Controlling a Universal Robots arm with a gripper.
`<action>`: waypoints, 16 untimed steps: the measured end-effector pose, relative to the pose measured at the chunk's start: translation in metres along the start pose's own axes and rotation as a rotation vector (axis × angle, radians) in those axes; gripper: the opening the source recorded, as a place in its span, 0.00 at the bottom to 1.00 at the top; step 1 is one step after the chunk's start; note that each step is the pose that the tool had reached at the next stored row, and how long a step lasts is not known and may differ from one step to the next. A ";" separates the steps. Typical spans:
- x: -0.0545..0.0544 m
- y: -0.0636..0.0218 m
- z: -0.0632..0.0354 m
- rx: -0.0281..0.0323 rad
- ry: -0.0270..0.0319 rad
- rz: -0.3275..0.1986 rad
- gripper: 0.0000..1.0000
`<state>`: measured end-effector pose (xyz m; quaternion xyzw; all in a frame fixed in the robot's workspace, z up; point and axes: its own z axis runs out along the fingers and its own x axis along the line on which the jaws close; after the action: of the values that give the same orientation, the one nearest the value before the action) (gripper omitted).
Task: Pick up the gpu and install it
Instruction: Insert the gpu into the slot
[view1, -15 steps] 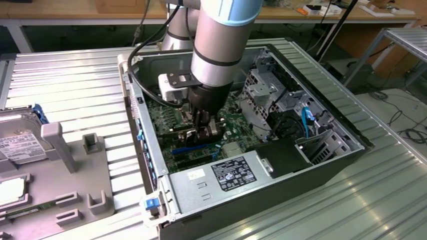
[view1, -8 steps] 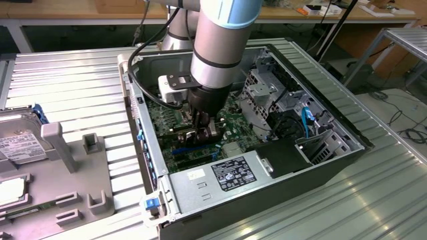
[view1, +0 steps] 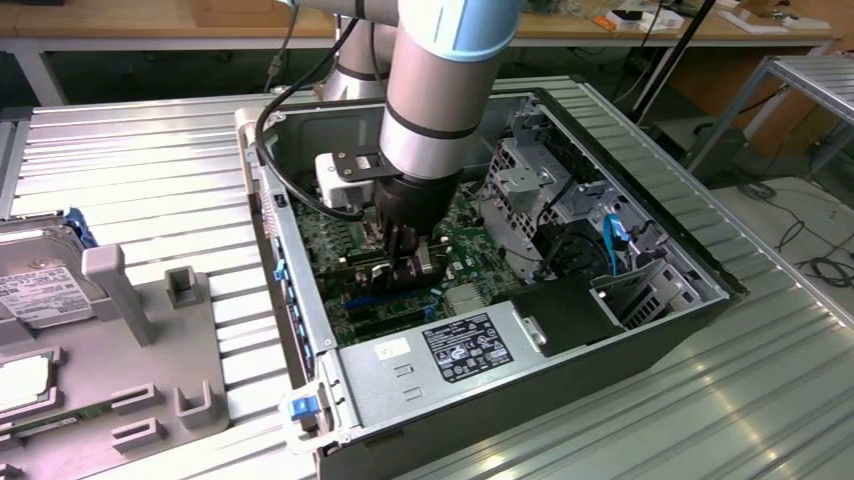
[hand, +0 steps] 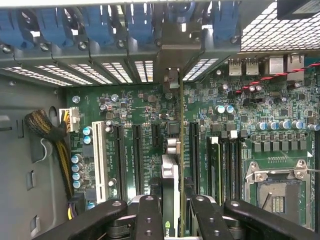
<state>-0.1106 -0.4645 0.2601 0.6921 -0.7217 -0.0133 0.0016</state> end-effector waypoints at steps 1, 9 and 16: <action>0.000 0.0001 0.0003 0.0000 -0.0001 0.000 0.27; -0.001 0.0010 0.0011 -0.0043 -0.0002 0.000 0.27; -0.001 0.0014 0.0015 -0.0378 0.0013 0.001 0.27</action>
<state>-0.1121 -0.4634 0.2586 0.6917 -0.7215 -0.0265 0.0152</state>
